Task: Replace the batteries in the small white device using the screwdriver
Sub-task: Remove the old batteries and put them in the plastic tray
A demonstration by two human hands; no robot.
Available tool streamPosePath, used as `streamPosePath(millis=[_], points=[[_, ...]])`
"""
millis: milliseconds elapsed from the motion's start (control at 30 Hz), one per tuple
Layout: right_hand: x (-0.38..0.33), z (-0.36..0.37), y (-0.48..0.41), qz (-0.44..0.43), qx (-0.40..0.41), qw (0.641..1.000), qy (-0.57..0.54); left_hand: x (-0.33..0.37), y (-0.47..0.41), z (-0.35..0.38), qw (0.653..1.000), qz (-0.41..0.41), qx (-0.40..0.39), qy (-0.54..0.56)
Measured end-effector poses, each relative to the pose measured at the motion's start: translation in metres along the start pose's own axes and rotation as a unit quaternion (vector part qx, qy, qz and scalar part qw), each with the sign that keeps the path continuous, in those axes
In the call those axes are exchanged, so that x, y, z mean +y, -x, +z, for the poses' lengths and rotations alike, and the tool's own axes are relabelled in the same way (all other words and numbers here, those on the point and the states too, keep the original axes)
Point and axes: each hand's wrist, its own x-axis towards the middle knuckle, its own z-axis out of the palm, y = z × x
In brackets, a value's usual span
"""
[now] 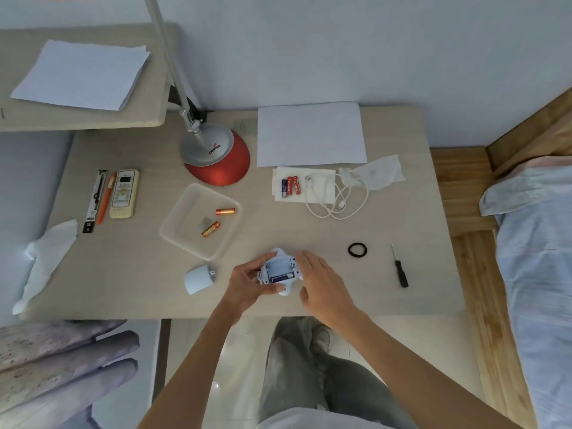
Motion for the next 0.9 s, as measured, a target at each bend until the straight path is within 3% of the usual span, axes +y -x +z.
streamPosePath(millis=[533, 667, 800, 900], points=[[0.022, 0.006, -0.041, 0.000, -0.020, 0.990, -0.142, 0.002, 0.001, -0.002, 0.998, 0.028, -0.030, -0.041], [0.025, 0.006, -0.042, 0.000, -0.011, 0.984, -0.178, 0.009, 0.000, -0.005, 0.992, 0.056, -0.044, -0.107], [0.024, 0.008, -0.039, -0.001, -0.008, 0.983, -0.184, 0.015, 0.007, -0.014, 0.956, 0.125, -0.014, -0.266], [0.022, 0.007, -0.037, -0.004, -0.014, 0.983, -0.183, 0.023, 0.016, -0.032, 0.876, 0.188, -0.027, -0.443]])
